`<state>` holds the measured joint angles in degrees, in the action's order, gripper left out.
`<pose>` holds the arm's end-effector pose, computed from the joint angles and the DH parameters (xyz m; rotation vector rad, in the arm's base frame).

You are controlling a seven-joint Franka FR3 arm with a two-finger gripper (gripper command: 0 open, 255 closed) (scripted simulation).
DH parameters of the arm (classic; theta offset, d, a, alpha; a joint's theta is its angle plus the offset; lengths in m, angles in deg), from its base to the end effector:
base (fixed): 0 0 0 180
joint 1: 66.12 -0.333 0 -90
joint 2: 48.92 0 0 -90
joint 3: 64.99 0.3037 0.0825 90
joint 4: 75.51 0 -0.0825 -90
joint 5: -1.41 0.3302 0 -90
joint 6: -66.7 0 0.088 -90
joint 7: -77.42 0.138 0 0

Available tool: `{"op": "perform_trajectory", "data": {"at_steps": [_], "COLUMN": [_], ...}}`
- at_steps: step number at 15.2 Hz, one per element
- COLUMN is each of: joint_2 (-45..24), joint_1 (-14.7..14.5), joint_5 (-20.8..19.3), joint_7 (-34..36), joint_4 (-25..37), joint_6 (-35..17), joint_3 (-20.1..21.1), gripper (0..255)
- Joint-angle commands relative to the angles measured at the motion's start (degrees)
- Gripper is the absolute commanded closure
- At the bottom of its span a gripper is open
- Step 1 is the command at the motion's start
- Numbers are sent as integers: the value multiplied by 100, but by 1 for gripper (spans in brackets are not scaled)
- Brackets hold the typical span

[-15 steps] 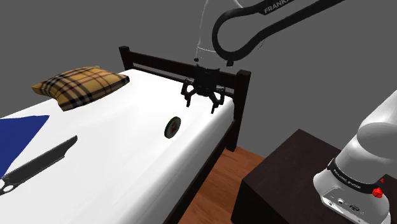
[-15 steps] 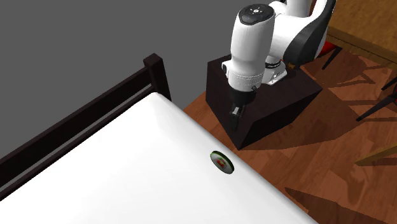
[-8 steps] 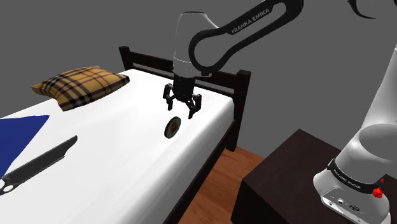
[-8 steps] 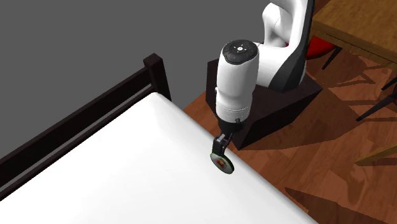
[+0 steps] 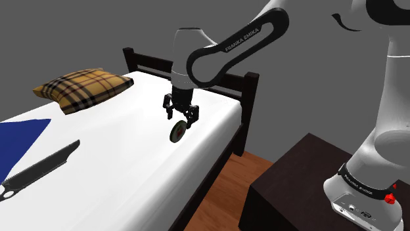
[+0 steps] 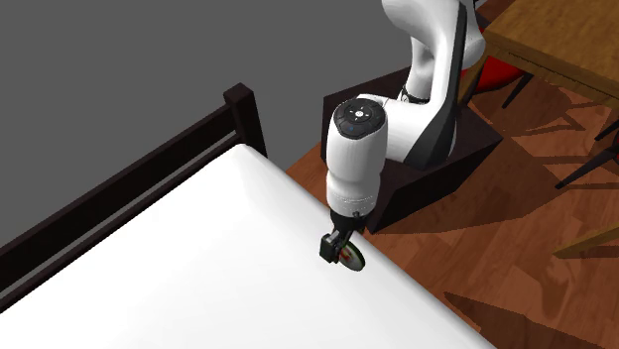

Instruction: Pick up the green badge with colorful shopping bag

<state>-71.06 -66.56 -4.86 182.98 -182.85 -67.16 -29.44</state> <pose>0.4992 0.3276 0.3449 -2.4395 1.6617 0.1124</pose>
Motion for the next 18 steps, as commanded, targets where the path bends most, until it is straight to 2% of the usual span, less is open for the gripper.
{"op": "perform_trajectory", "data": {"at_steps": [1,3,4,13,18], "joint_2": [-102,-102,-104,-102,106], "joint_1": [-32,-32,-32,-33,38], "joint_5": [-73,-73,-73,-73,71], "joint_7": [32,31,30,32,-29], "joint_4": [-97,-97,-98,-97,36], "joint_6": [-188,-189,-191,-189,127], "joint_3": [-46,-46,-47,-46,42], "gripper": [0,0,255,255,255]}}
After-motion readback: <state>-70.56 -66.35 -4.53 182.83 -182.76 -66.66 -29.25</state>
